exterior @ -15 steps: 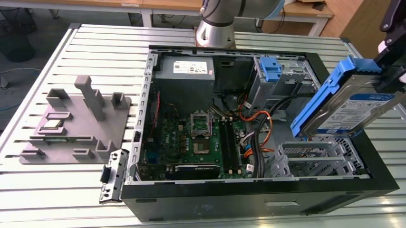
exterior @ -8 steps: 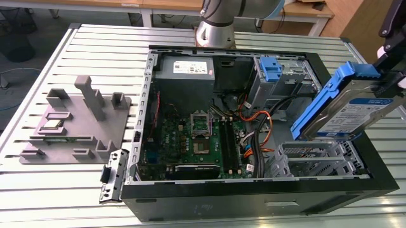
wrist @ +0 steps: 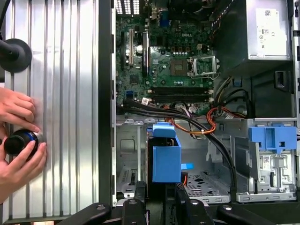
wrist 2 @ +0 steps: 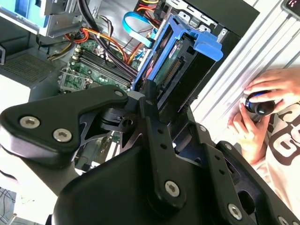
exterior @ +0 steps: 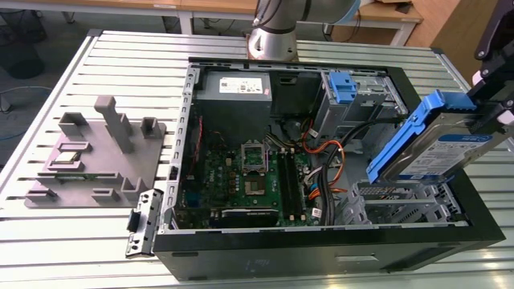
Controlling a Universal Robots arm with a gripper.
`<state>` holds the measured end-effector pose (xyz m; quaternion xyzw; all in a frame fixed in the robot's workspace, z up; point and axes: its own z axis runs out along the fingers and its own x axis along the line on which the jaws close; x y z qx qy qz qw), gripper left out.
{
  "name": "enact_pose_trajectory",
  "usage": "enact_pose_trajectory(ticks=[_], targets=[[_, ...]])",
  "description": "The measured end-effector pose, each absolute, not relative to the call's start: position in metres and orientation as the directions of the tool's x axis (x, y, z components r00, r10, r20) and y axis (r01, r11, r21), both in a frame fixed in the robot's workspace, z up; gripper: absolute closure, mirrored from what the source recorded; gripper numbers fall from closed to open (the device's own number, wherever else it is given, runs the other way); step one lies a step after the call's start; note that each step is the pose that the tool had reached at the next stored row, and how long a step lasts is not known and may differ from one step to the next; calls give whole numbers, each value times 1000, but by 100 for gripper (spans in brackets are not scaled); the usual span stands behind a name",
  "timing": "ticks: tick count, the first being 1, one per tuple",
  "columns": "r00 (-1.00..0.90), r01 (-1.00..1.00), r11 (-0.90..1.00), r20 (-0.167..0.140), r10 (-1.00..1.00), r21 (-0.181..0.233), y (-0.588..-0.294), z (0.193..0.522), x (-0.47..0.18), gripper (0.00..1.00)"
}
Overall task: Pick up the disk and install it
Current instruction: 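Insert the disk into the insertion slot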
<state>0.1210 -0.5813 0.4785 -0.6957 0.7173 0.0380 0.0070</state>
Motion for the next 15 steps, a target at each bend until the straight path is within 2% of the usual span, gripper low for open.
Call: enact_pose_trajectory(ticks=[15], targets=[[-19, -999, 16, -63, -998, 45, -582, 461, 121, 65]])
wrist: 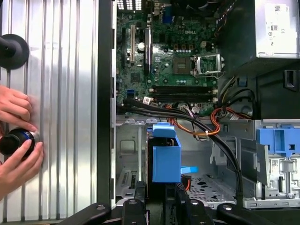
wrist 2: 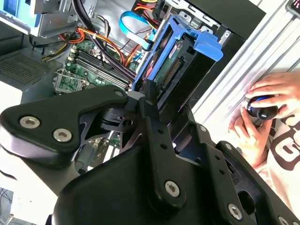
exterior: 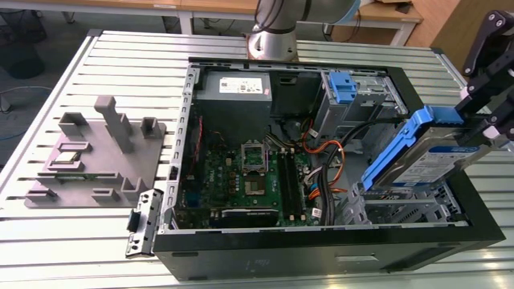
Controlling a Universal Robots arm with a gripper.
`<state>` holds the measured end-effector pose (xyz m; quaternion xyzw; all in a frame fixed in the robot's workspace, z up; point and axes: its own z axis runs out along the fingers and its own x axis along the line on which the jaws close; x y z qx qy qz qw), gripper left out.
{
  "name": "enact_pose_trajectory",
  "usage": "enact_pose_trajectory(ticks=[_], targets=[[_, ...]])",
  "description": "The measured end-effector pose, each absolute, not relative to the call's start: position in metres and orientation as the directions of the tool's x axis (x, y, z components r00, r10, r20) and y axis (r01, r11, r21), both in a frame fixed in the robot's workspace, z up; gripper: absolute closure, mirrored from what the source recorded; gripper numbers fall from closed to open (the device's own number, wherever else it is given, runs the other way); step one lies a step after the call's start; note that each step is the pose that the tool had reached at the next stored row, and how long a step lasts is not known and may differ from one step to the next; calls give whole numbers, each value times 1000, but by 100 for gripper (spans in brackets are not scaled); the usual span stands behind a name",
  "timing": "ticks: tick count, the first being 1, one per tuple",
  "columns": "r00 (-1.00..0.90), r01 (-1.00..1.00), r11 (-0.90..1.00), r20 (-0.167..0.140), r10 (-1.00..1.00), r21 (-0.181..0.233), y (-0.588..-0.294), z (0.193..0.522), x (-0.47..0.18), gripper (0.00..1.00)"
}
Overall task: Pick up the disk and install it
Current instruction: 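Insert the disk into the insertion slot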
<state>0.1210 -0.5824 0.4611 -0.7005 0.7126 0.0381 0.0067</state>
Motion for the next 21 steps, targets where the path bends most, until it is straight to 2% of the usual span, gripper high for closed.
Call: enact_pose_trajectory(ticks=[21], targets=[[-3, -999, 0, -63, -998, 45, -584, 450, 121, 65]])
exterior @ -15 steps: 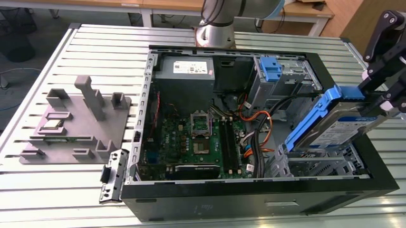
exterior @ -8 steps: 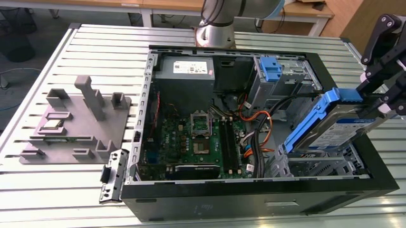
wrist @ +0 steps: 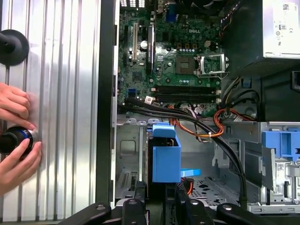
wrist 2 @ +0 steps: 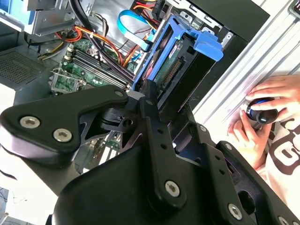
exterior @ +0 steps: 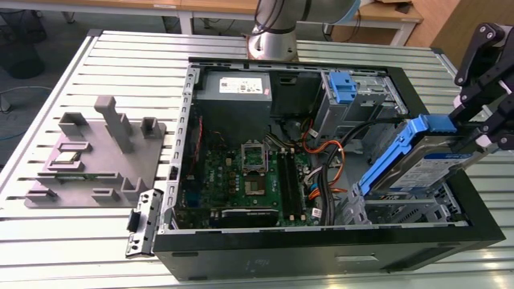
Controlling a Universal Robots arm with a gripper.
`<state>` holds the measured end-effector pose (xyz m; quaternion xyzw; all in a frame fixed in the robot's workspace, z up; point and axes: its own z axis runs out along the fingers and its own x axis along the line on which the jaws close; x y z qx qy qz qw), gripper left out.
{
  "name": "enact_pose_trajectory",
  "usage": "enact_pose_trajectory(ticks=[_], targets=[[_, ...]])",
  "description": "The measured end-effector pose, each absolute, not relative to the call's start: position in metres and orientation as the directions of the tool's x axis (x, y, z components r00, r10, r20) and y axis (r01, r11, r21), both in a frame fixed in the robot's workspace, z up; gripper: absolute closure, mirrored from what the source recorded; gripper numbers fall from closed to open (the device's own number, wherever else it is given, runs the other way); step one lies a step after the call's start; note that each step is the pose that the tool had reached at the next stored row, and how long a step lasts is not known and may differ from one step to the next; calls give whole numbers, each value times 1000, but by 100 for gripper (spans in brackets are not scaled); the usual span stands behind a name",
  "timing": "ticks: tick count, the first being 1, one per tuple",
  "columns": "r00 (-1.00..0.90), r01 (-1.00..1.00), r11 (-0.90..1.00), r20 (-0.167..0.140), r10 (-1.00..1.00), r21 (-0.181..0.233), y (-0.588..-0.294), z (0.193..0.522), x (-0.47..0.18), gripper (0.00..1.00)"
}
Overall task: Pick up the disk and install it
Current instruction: 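Insert the disk into the insertion slot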
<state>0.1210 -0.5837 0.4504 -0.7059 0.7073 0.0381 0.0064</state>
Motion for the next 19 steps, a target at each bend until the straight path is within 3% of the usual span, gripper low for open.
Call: enact_pose_trajectory(ticks=[19], targets=[[-11, -999, 8, -63, -998, 45, -584, 450, 121, 65]])
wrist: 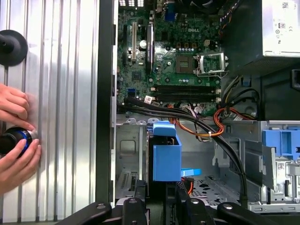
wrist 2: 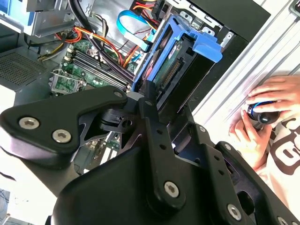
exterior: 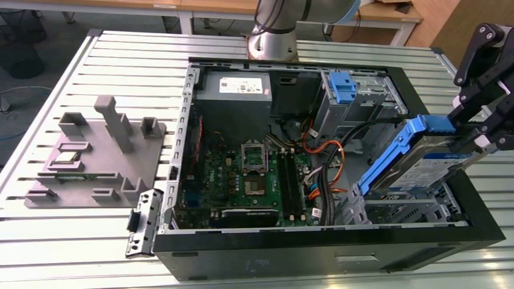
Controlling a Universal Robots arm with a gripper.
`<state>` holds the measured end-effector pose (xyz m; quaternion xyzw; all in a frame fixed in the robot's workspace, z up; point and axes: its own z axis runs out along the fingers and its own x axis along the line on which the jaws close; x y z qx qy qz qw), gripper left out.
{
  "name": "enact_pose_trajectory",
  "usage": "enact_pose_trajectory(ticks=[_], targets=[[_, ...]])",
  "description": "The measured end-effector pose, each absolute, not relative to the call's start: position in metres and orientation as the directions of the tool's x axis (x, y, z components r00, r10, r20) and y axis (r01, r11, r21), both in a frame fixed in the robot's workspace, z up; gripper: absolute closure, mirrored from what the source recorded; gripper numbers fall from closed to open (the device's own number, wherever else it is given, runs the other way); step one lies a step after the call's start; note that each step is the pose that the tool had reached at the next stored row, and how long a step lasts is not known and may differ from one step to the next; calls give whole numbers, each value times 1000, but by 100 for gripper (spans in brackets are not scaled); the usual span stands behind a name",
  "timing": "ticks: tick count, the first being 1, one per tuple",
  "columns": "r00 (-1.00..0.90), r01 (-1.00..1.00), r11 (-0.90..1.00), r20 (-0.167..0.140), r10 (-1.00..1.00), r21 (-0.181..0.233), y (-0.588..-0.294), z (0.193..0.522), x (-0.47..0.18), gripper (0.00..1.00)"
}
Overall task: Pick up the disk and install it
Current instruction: 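Insert the disk into the insertion slot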
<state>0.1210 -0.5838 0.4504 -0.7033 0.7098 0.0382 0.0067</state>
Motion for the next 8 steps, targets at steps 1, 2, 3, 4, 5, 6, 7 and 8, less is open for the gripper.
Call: enact_pose_trajectory(ticks=[1, 2, 3, 4, 5, 6, 7, 8], targets=[[-11, -999, 8, -63, -998, 45, -584, 451, 121, 65], [-11, -999, 8, -63, -998, 45, -584, 451, 121, 65], [-11, -999, 8, -63, -998, 45, -584, 451, 121, 65], [-11, -999, 8, -63, -998, 45, -584, 451, 121, 65], [-11, -999, 8, -63, -998, 45, -584, 451, 121, 65], [-11, -999, 8, -63, -998, 54, -584, 451, 121, 65], [-12, -998, 8, -63, -998, 63, -584, 451, 121, 65], [-12, -998, 8, -62, -998, 64, -584, 451, 121, 65]])
